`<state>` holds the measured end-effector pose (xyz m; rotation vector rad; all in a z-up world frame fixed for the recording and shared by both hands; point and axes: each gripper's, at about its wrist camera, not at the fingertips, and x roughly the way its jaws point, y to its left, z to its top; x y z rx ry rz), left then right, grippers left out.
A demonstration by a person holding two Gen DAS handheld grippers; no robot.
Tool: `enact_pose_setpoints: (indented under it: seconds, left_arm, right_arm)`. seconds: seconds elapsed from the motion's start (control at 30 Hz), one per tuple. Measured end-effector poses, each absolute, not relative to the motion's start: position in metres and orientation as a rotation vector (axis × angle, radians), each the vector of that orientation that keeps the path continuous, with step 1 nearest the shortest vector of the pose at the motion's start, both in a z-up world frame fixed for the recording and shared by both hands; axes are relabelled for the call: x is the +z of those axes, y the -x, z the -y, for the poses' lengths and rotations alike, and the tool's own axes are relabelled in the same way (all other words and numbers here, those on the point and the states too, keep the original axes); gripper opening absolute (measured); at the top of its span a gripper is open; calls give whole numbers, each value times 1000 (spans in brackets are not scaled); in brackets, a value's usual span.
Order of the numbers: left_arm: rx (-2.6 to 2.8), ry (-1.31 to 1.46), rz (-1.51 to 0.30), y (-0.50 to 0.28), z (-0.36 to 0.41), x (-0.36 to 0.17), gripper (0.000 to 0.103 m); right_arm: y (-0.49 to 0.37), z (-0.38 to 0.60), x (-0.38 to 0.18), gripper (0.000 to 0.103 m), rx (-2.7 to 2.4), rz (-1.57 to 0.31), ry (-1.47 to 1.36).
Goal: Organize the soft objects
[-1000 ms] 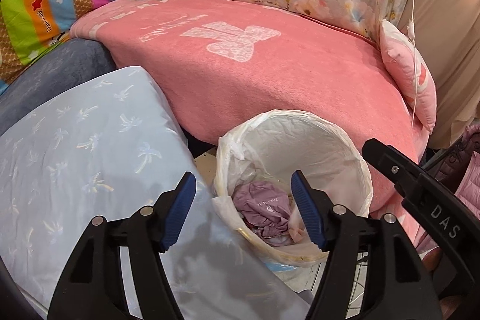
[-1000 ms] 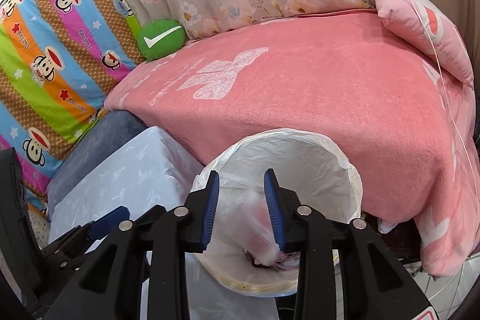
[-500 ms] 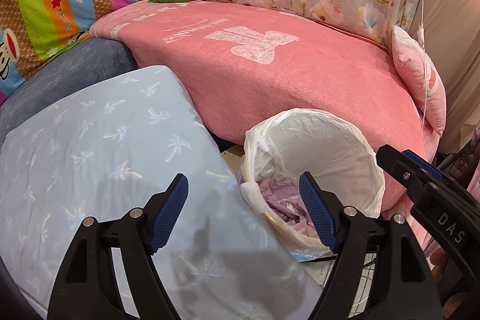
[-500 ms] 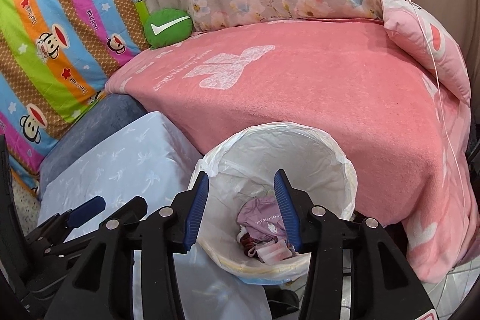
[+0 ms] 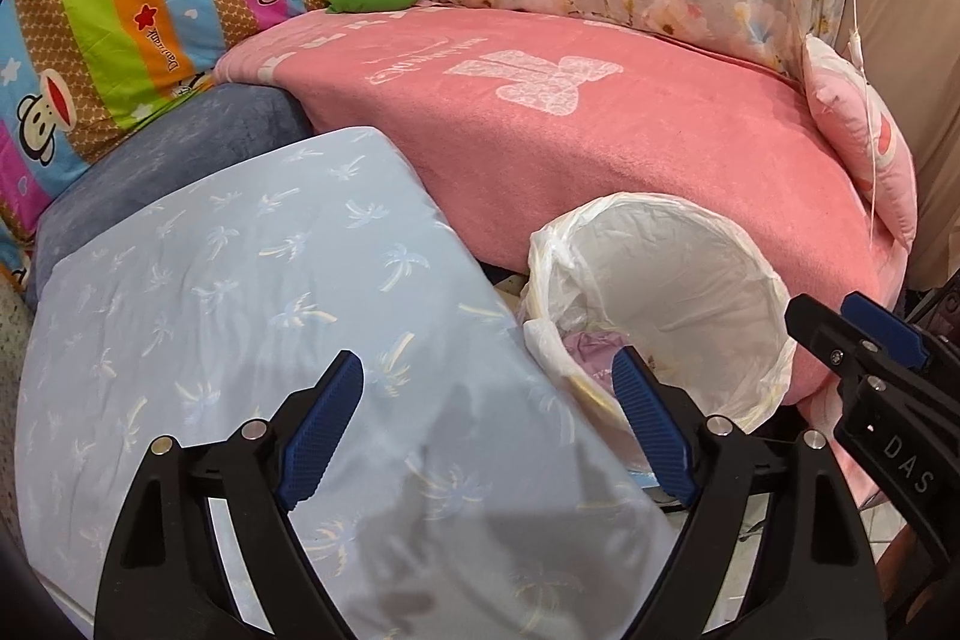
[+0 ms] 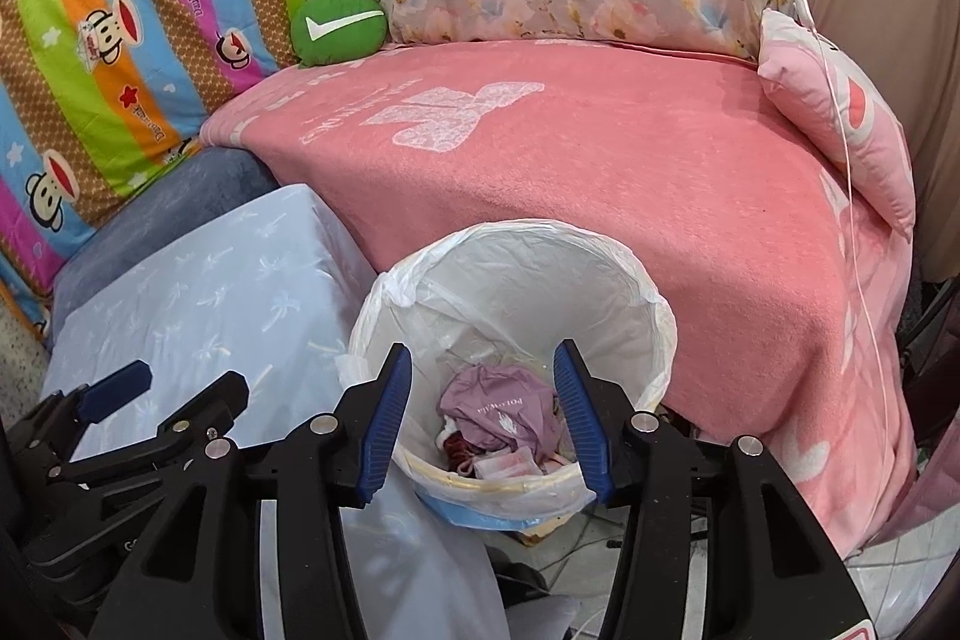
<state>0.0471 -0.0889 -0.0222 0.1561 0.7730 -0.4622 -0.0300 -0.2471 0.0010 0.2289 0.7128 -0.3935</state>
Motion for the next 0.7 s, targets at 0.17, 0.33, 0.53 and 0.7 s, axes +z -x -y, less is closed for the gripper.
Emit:
enact_pose_setpoints:
  seconds: [0.17, 0.33, 0.53, 0.7]
  left_arm:
    - [-444, -156, -780, -45, 85, -26, 88]
    - [-432, -155, -787, -43, 82, -30, 88]
    - [-421, -167, -785, -39, 82, -33, 91]
    - [-416, -174, -787, -37, 81, -34, 91]
  right_arm:
    - [32, 243, -2, 54, -397, -725, -206]
    - [36, 239, -5, 59, -408, -731, -186]
    - [41, 240, -8, 64, -421, -738, -187]
    - [45, 240, -11, 74, -433, -746, -184]
